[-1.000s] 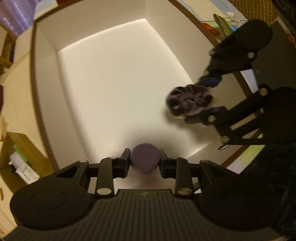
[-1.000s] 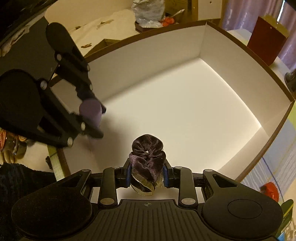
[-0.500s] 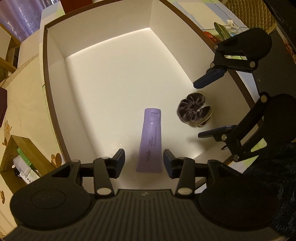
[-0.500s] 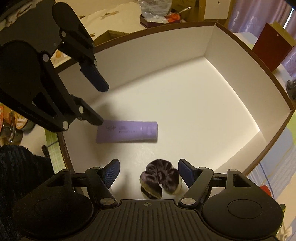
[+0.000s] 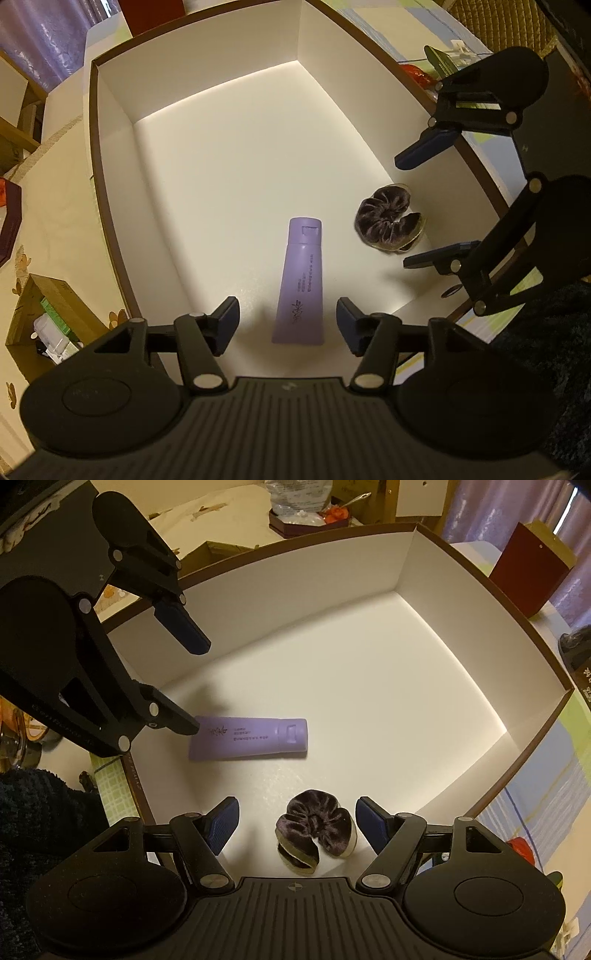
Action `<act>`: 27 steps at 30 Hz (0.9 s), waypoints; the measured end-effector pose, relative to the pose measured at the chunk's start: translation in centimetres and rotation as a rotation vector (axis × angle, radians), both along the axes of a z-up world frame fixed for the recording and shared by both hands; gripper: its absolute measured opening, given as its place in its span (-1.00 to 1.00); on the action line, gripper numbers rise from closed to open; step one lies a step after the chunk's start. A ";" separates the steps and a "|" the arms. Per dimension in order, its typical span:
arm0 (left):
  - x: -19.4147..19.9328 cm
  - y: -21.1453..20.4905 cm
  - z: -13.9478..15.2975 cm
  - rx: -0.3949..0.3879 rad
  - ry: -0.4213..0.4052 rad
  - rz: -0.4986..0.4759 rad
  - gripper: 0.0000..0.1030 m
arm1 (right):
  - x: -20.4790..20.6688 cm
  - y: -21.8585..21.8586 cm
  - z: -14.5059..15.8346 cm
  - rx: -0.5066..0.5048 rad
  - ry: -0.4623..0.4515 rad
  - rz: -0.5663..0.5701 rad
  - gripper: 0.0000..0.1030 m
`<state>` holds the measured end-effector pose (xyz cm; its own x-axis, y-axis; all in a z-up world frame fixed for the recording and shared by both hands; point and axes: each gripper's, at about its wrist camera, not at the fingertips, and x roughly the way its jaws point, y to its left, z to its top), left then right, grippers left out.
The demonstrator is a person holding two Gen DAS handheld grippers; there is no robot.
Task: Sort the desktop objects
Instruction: 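Carry both items into the shoebox and open both tools to release them, then withdraw both tools from the shoebox back over the table items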
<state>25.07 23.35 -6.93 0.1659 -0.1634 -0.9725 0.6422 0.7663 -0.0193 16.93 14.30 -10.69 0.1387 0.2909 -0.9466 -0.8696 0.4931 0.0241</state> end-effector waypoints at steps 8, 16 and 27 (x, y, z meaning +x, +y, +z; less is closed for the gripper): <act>-0.8 -0.6 0.3 0.021 -0.032 0.011 0.17 | -0.6 -0.3 0.7 -0.001 -0.015 -0.003 0.42; -1.7 -0.8 1.4 0.026 -0.074 0.038 0.31 | -1.1 -0.9 1.9 0.011 -0.036 -0.012 0.62; -3.0 -1.7 2.7 0.034 -0.116 0.063 0.39 | -2.4 -2.1 3.5 0.051 -0.081 -0.004 0.90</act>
<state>22.11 21.70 -4.20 0.2869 -0.1166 -0.9508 0.5893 0.8040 0.0792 14.48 12.22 -7.15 0.2150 0.3378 -0.9163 -0.8680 0.4961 -0.0207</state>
